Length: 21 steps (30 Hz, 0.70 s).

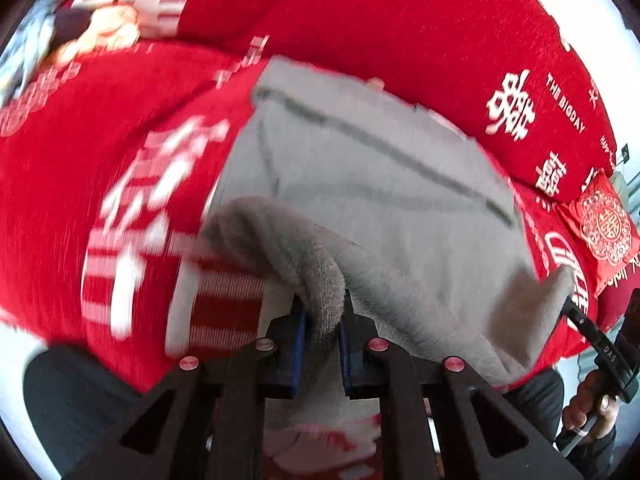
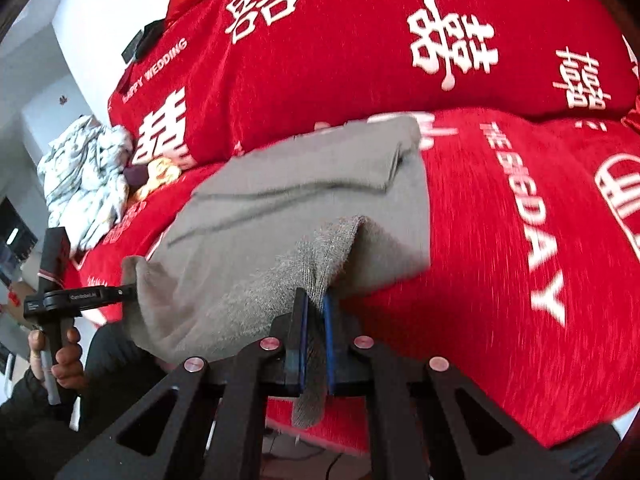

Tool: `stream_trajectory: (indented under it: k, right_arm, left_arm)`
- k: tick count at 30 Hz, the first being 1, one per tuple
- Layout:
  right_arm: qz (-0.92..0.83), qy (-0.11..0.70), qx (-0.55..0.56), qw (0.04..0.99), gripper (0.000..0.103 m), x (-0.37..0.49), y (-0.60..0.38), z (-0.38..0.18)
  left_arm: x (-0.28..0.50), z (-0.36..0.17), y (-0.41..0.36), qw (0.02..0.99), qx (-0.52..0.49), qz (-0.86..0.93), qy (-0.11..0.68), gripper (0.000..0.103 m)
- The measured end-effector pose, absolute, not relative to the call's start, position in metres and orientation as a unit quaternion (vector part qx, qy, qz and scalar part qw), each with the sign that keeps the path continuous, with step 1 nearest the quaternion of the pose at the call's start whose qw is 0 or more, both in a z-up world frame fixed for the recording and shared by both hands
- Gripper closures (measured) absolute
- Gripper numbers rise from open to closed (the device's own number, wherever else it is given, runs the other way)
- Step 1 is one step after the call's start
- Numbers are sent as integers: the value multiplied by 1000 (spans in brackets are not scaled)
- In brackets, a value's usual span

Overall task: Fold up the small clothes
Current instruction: 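Grasp the sweater hem with the right gripper beside the left gripper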

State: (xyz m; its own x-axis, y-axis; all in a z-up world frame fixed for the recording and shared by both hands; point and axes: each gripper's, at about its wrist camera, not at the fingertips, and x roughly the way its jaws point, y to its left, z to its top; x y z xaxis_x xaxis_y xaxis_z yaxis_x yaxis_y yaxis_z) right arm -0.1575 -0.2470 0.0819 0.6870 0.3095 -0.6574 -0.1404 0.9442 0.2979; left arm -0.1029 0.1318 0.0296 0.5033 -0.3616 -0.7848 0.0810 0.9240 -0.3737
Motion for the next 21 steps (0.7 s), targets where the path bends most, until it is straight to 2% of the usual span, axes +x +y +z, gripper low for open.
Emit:
stream_trajectory:
  k: [3,6,9,10,11,12,13,16,17,21]
  right_arm:
    - [113,377,115,912,95,-132,-250,79]
    - [102,392,110,908,95,-114,-250,68]
    - [97,406,104,903,95,-108,-248,58]
    - [99,410,110,900,91,-109,-250,55]
    - [100,409,117,899,90,-112,-253,54]
    - [105,408,127,898,89,-116,-257,54]
    - [108,407,131,898,81,-119,-258,53]
    - [109,400,127,901,47,-137,-264,53]
    - [106,399,123,902,42,-143,-265,52]
    - [107,412,104,899,41,-159,-268,43]
  left_arm:
    - [-76,39,127,859,-141,-127,475,87]
    - [-58,24,125,847,-142,-123,498,87]
    - [-64,20,127,851,-145,-131,488,82]
    - [-67,19,129,849,-147,-135,488,72]
    - [-72,19,133,846,-156,-143,488,51]
    - [-76,20,137,846,-164,-145,487,35]
    - [-80,20,140,848,-167,-136,484,9]
    - [-99,19,151,860,-167,-126,466,6]
    - [-102,17,150,858,-167,-130,468,6]
    - [-107,8,139,856,-145,-139,477,6]
